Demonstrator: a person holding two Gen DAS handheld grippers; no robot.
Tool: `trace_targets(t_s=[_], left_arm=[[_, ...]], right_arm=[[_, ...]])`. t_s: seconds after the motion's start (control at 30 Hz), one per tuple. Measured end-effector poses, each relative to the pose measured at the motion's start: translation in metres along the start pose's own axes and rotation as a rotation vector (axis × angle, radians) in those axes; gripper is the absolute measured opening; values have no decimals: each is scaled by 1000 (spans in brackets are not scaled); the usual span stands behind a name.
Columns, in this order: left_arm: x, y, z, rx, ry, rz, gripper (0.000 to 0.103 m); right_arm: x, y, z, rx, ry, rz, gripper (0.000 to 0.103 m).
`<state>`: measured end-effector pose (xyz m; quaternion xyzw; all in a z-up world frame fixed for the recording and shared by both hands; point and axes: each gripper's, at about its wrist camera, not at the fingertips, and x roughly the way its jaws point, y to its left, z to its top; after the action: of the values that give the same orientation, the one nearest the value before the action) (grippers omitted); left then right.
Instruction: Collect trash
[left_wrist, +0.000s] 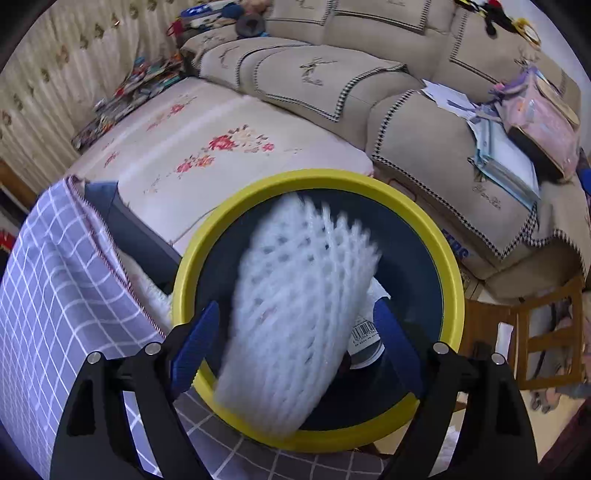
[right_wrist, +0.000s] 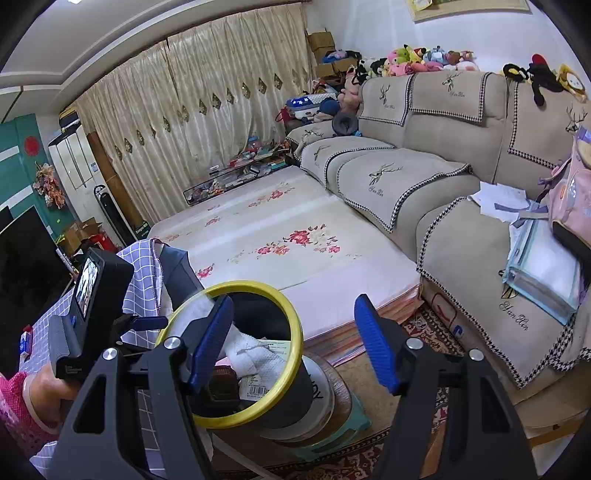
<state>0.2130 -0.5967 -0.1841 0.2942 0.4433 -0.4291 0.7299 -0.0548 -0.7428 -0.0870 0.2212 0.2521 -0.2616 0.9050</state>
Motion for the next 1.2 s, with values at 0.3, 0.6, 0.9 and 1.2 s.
trace_targets(t_s=[0.3,0.6,0.9,1.2], left_arm=[[-95,49,-67,-163,-197,95,91],[-258,108,-229,-471,-443,401,99],[-364,124,-377,-756,-540,702,99],[-388,124,-439,-870,-576,709,99]], right_arm=[[-18,27,0,-51,-8,24,68],[-51,129,-18,-219,-30,218,78],[-98,210,-43,-344,-47,367,87],[-136,234,-69,-424,-58,363,91]])
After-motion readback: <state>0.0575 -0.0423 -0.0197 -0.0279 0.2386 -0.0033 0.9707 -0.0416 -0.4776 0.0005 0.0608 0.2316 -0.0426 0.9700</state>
